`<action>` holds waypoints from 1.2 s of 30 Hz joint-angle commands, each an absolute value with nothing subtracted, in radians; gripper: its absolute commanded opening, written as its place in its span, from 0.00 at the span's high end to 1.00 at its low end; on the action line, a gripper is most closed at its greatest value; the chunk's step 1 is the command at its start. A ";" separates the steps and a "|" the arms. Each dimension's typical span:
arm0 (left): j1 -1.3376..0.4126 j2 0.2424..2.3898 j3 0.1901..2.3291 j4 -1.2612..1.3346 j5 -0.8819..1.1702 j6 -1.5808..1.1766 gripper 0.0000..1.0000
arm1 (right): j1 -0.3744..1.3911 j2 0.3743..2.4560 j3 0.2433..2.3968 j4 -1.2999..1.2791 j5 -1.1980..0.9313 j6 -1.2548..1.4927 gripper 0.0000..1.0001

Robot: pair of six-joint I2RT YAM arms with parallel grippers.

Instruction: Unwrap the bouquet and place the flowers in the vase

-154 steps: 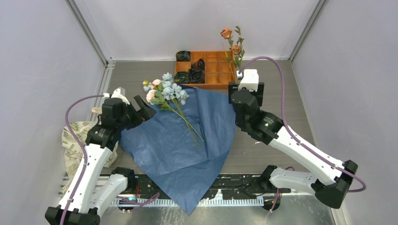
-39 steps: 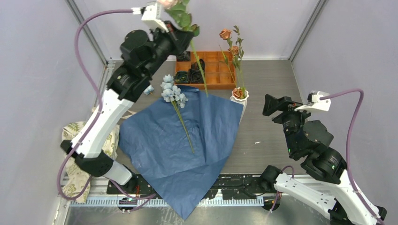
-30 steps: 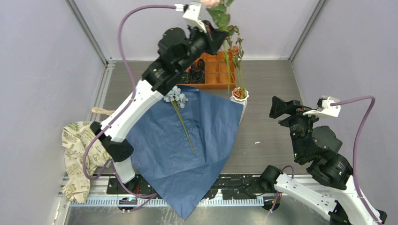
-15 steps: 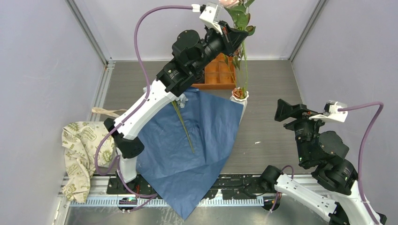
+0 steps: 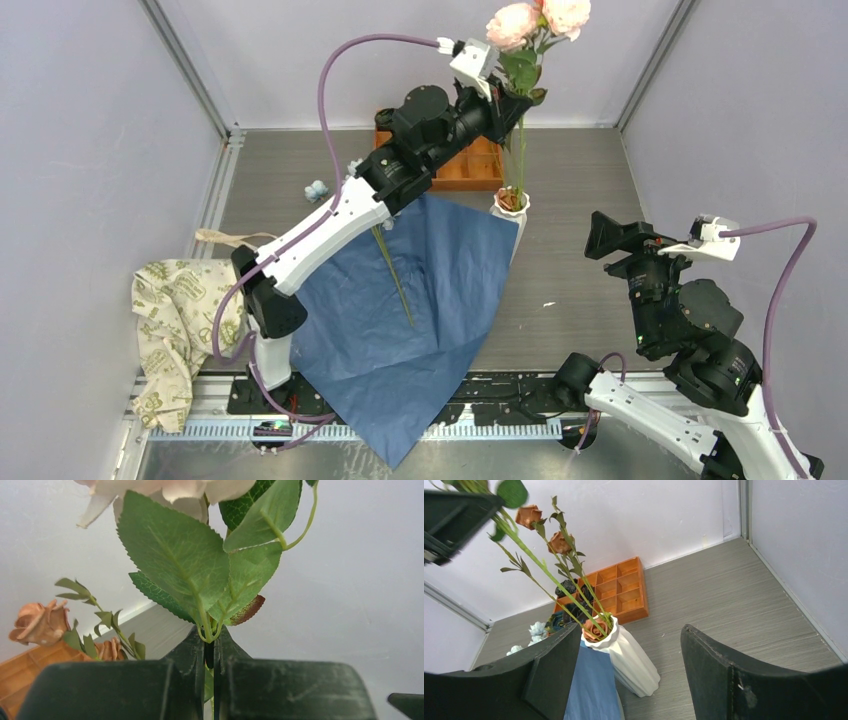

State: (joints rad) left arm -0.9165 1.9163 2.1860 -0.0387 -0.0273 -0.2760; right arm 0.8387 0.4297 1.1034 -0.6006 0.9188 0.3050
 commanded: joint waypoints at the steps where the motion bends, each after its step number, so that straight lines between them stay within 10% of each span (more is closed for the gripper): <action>1: -0.923 1.854 2.094 0.067 -0.059 -0.248 1.00 | 0.842 0.428 1.105 -0.579 0.934 0.302 0.22; 25: -0.974 1.801 1.789 0.194 -0.226 -0.209 0.93 | 0.844 0.447 1.082 -0.580 0.930 0.317 0.22; 36: -0.997 1.790 1.808 0.118 -0.232 -0.198 0.51 | 0.844 0.434 1.072 -0.579 0.927 0.325 0.21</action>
